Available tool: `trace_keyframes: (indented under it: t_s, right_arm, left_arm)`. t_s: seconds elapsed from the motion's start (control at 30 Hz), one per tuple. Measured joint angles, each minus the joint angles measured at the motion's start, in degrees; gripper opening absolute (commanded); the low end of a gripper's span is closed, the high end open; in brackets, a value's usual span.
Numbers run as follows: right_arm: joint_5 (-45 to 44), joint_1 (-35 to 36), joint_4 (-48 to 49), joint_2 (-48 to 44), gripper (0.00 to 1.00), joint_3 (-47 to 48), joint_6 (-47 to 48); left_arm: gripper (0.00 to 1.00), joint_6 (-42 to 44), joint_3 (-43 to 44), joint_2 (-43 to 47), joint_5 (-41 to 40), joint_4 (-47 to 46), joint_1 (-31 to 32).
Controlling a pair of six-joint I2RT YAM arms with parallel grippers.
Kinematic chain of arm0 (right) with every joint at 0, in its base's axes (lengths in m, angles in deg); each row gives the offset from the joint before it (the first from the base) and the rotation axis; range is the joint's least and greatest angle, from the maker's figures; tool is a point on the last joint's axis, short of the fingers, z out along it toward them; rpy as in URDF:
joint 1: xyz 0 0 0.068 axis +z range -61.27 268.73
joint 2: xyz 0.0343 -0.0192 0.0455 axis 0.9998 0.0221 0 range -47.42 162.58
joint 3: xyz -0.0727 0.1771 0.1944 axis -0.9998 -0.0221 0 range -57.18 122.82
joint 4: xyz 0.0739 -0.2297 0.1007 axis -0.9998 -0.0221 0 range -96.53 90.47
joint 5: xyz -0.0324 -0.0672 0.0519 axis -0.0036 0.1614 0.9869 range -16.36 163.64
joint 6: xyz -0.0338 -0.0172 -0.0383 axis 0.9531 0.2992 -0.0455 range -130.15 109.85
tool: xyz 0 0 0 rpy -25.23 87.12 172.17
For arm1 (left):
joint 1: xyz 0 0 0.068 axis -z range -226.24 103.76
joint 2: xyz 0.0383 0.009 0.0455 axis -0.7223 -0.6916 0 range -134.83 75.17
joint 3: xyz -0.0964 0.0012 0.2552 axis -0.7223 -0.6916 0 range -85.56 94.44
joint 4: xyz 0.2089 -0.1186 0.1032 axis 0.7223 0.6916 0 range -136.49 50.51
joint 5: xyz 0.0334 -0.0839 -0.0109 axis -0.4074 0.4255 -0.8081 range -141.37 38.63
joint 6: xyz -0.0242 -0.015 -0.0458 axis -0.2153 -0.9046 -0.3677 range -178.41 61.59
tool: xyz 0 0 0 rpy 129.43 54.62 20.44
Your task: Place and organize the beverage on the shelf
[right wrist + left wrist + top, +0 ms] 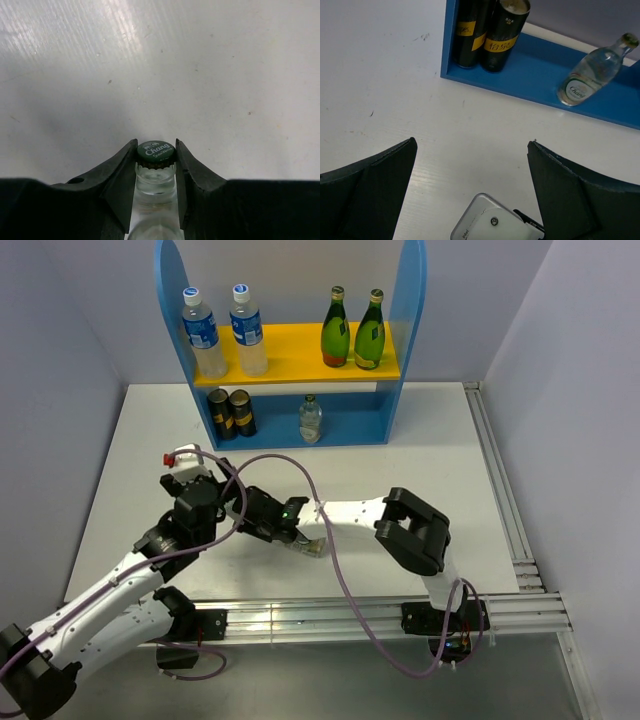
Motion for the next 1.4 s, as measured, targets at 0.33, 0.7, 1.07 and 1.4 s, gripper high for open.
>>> trace_keyframes:
  t_s: [0.33, 0.7, 1.07, 1.4]
  right_arm:
    - [-3.04, -5.20, 1.81, -3.30, 0.00, -4.28, -4.57]
    - [-10.14, -8.07, 1.75, -4.28, 0.00, -8.22, -8.41]
    - [-17.66, -13.05, 1.11, -20.44, 0.00, -9.97, -9.57]
    - [-19.39, -25.35, 3.04, -21.49, 0.00, -9.62, -9.55]
  left_arm:
    - [0.99, 3.37, 16.24, 0.00, 1.51, 0.92, 1.79]
    - [0.99, 6.51, 24.09, -2.14, 1.51, -1.64, 2.56]
    - [0.99, 4.20, 15.13, -2.97, 1.66, -2.03, 1.95]
    - [0.99, 0.96, 9.97, -5.51, 3.89, -2.62, 1.86]
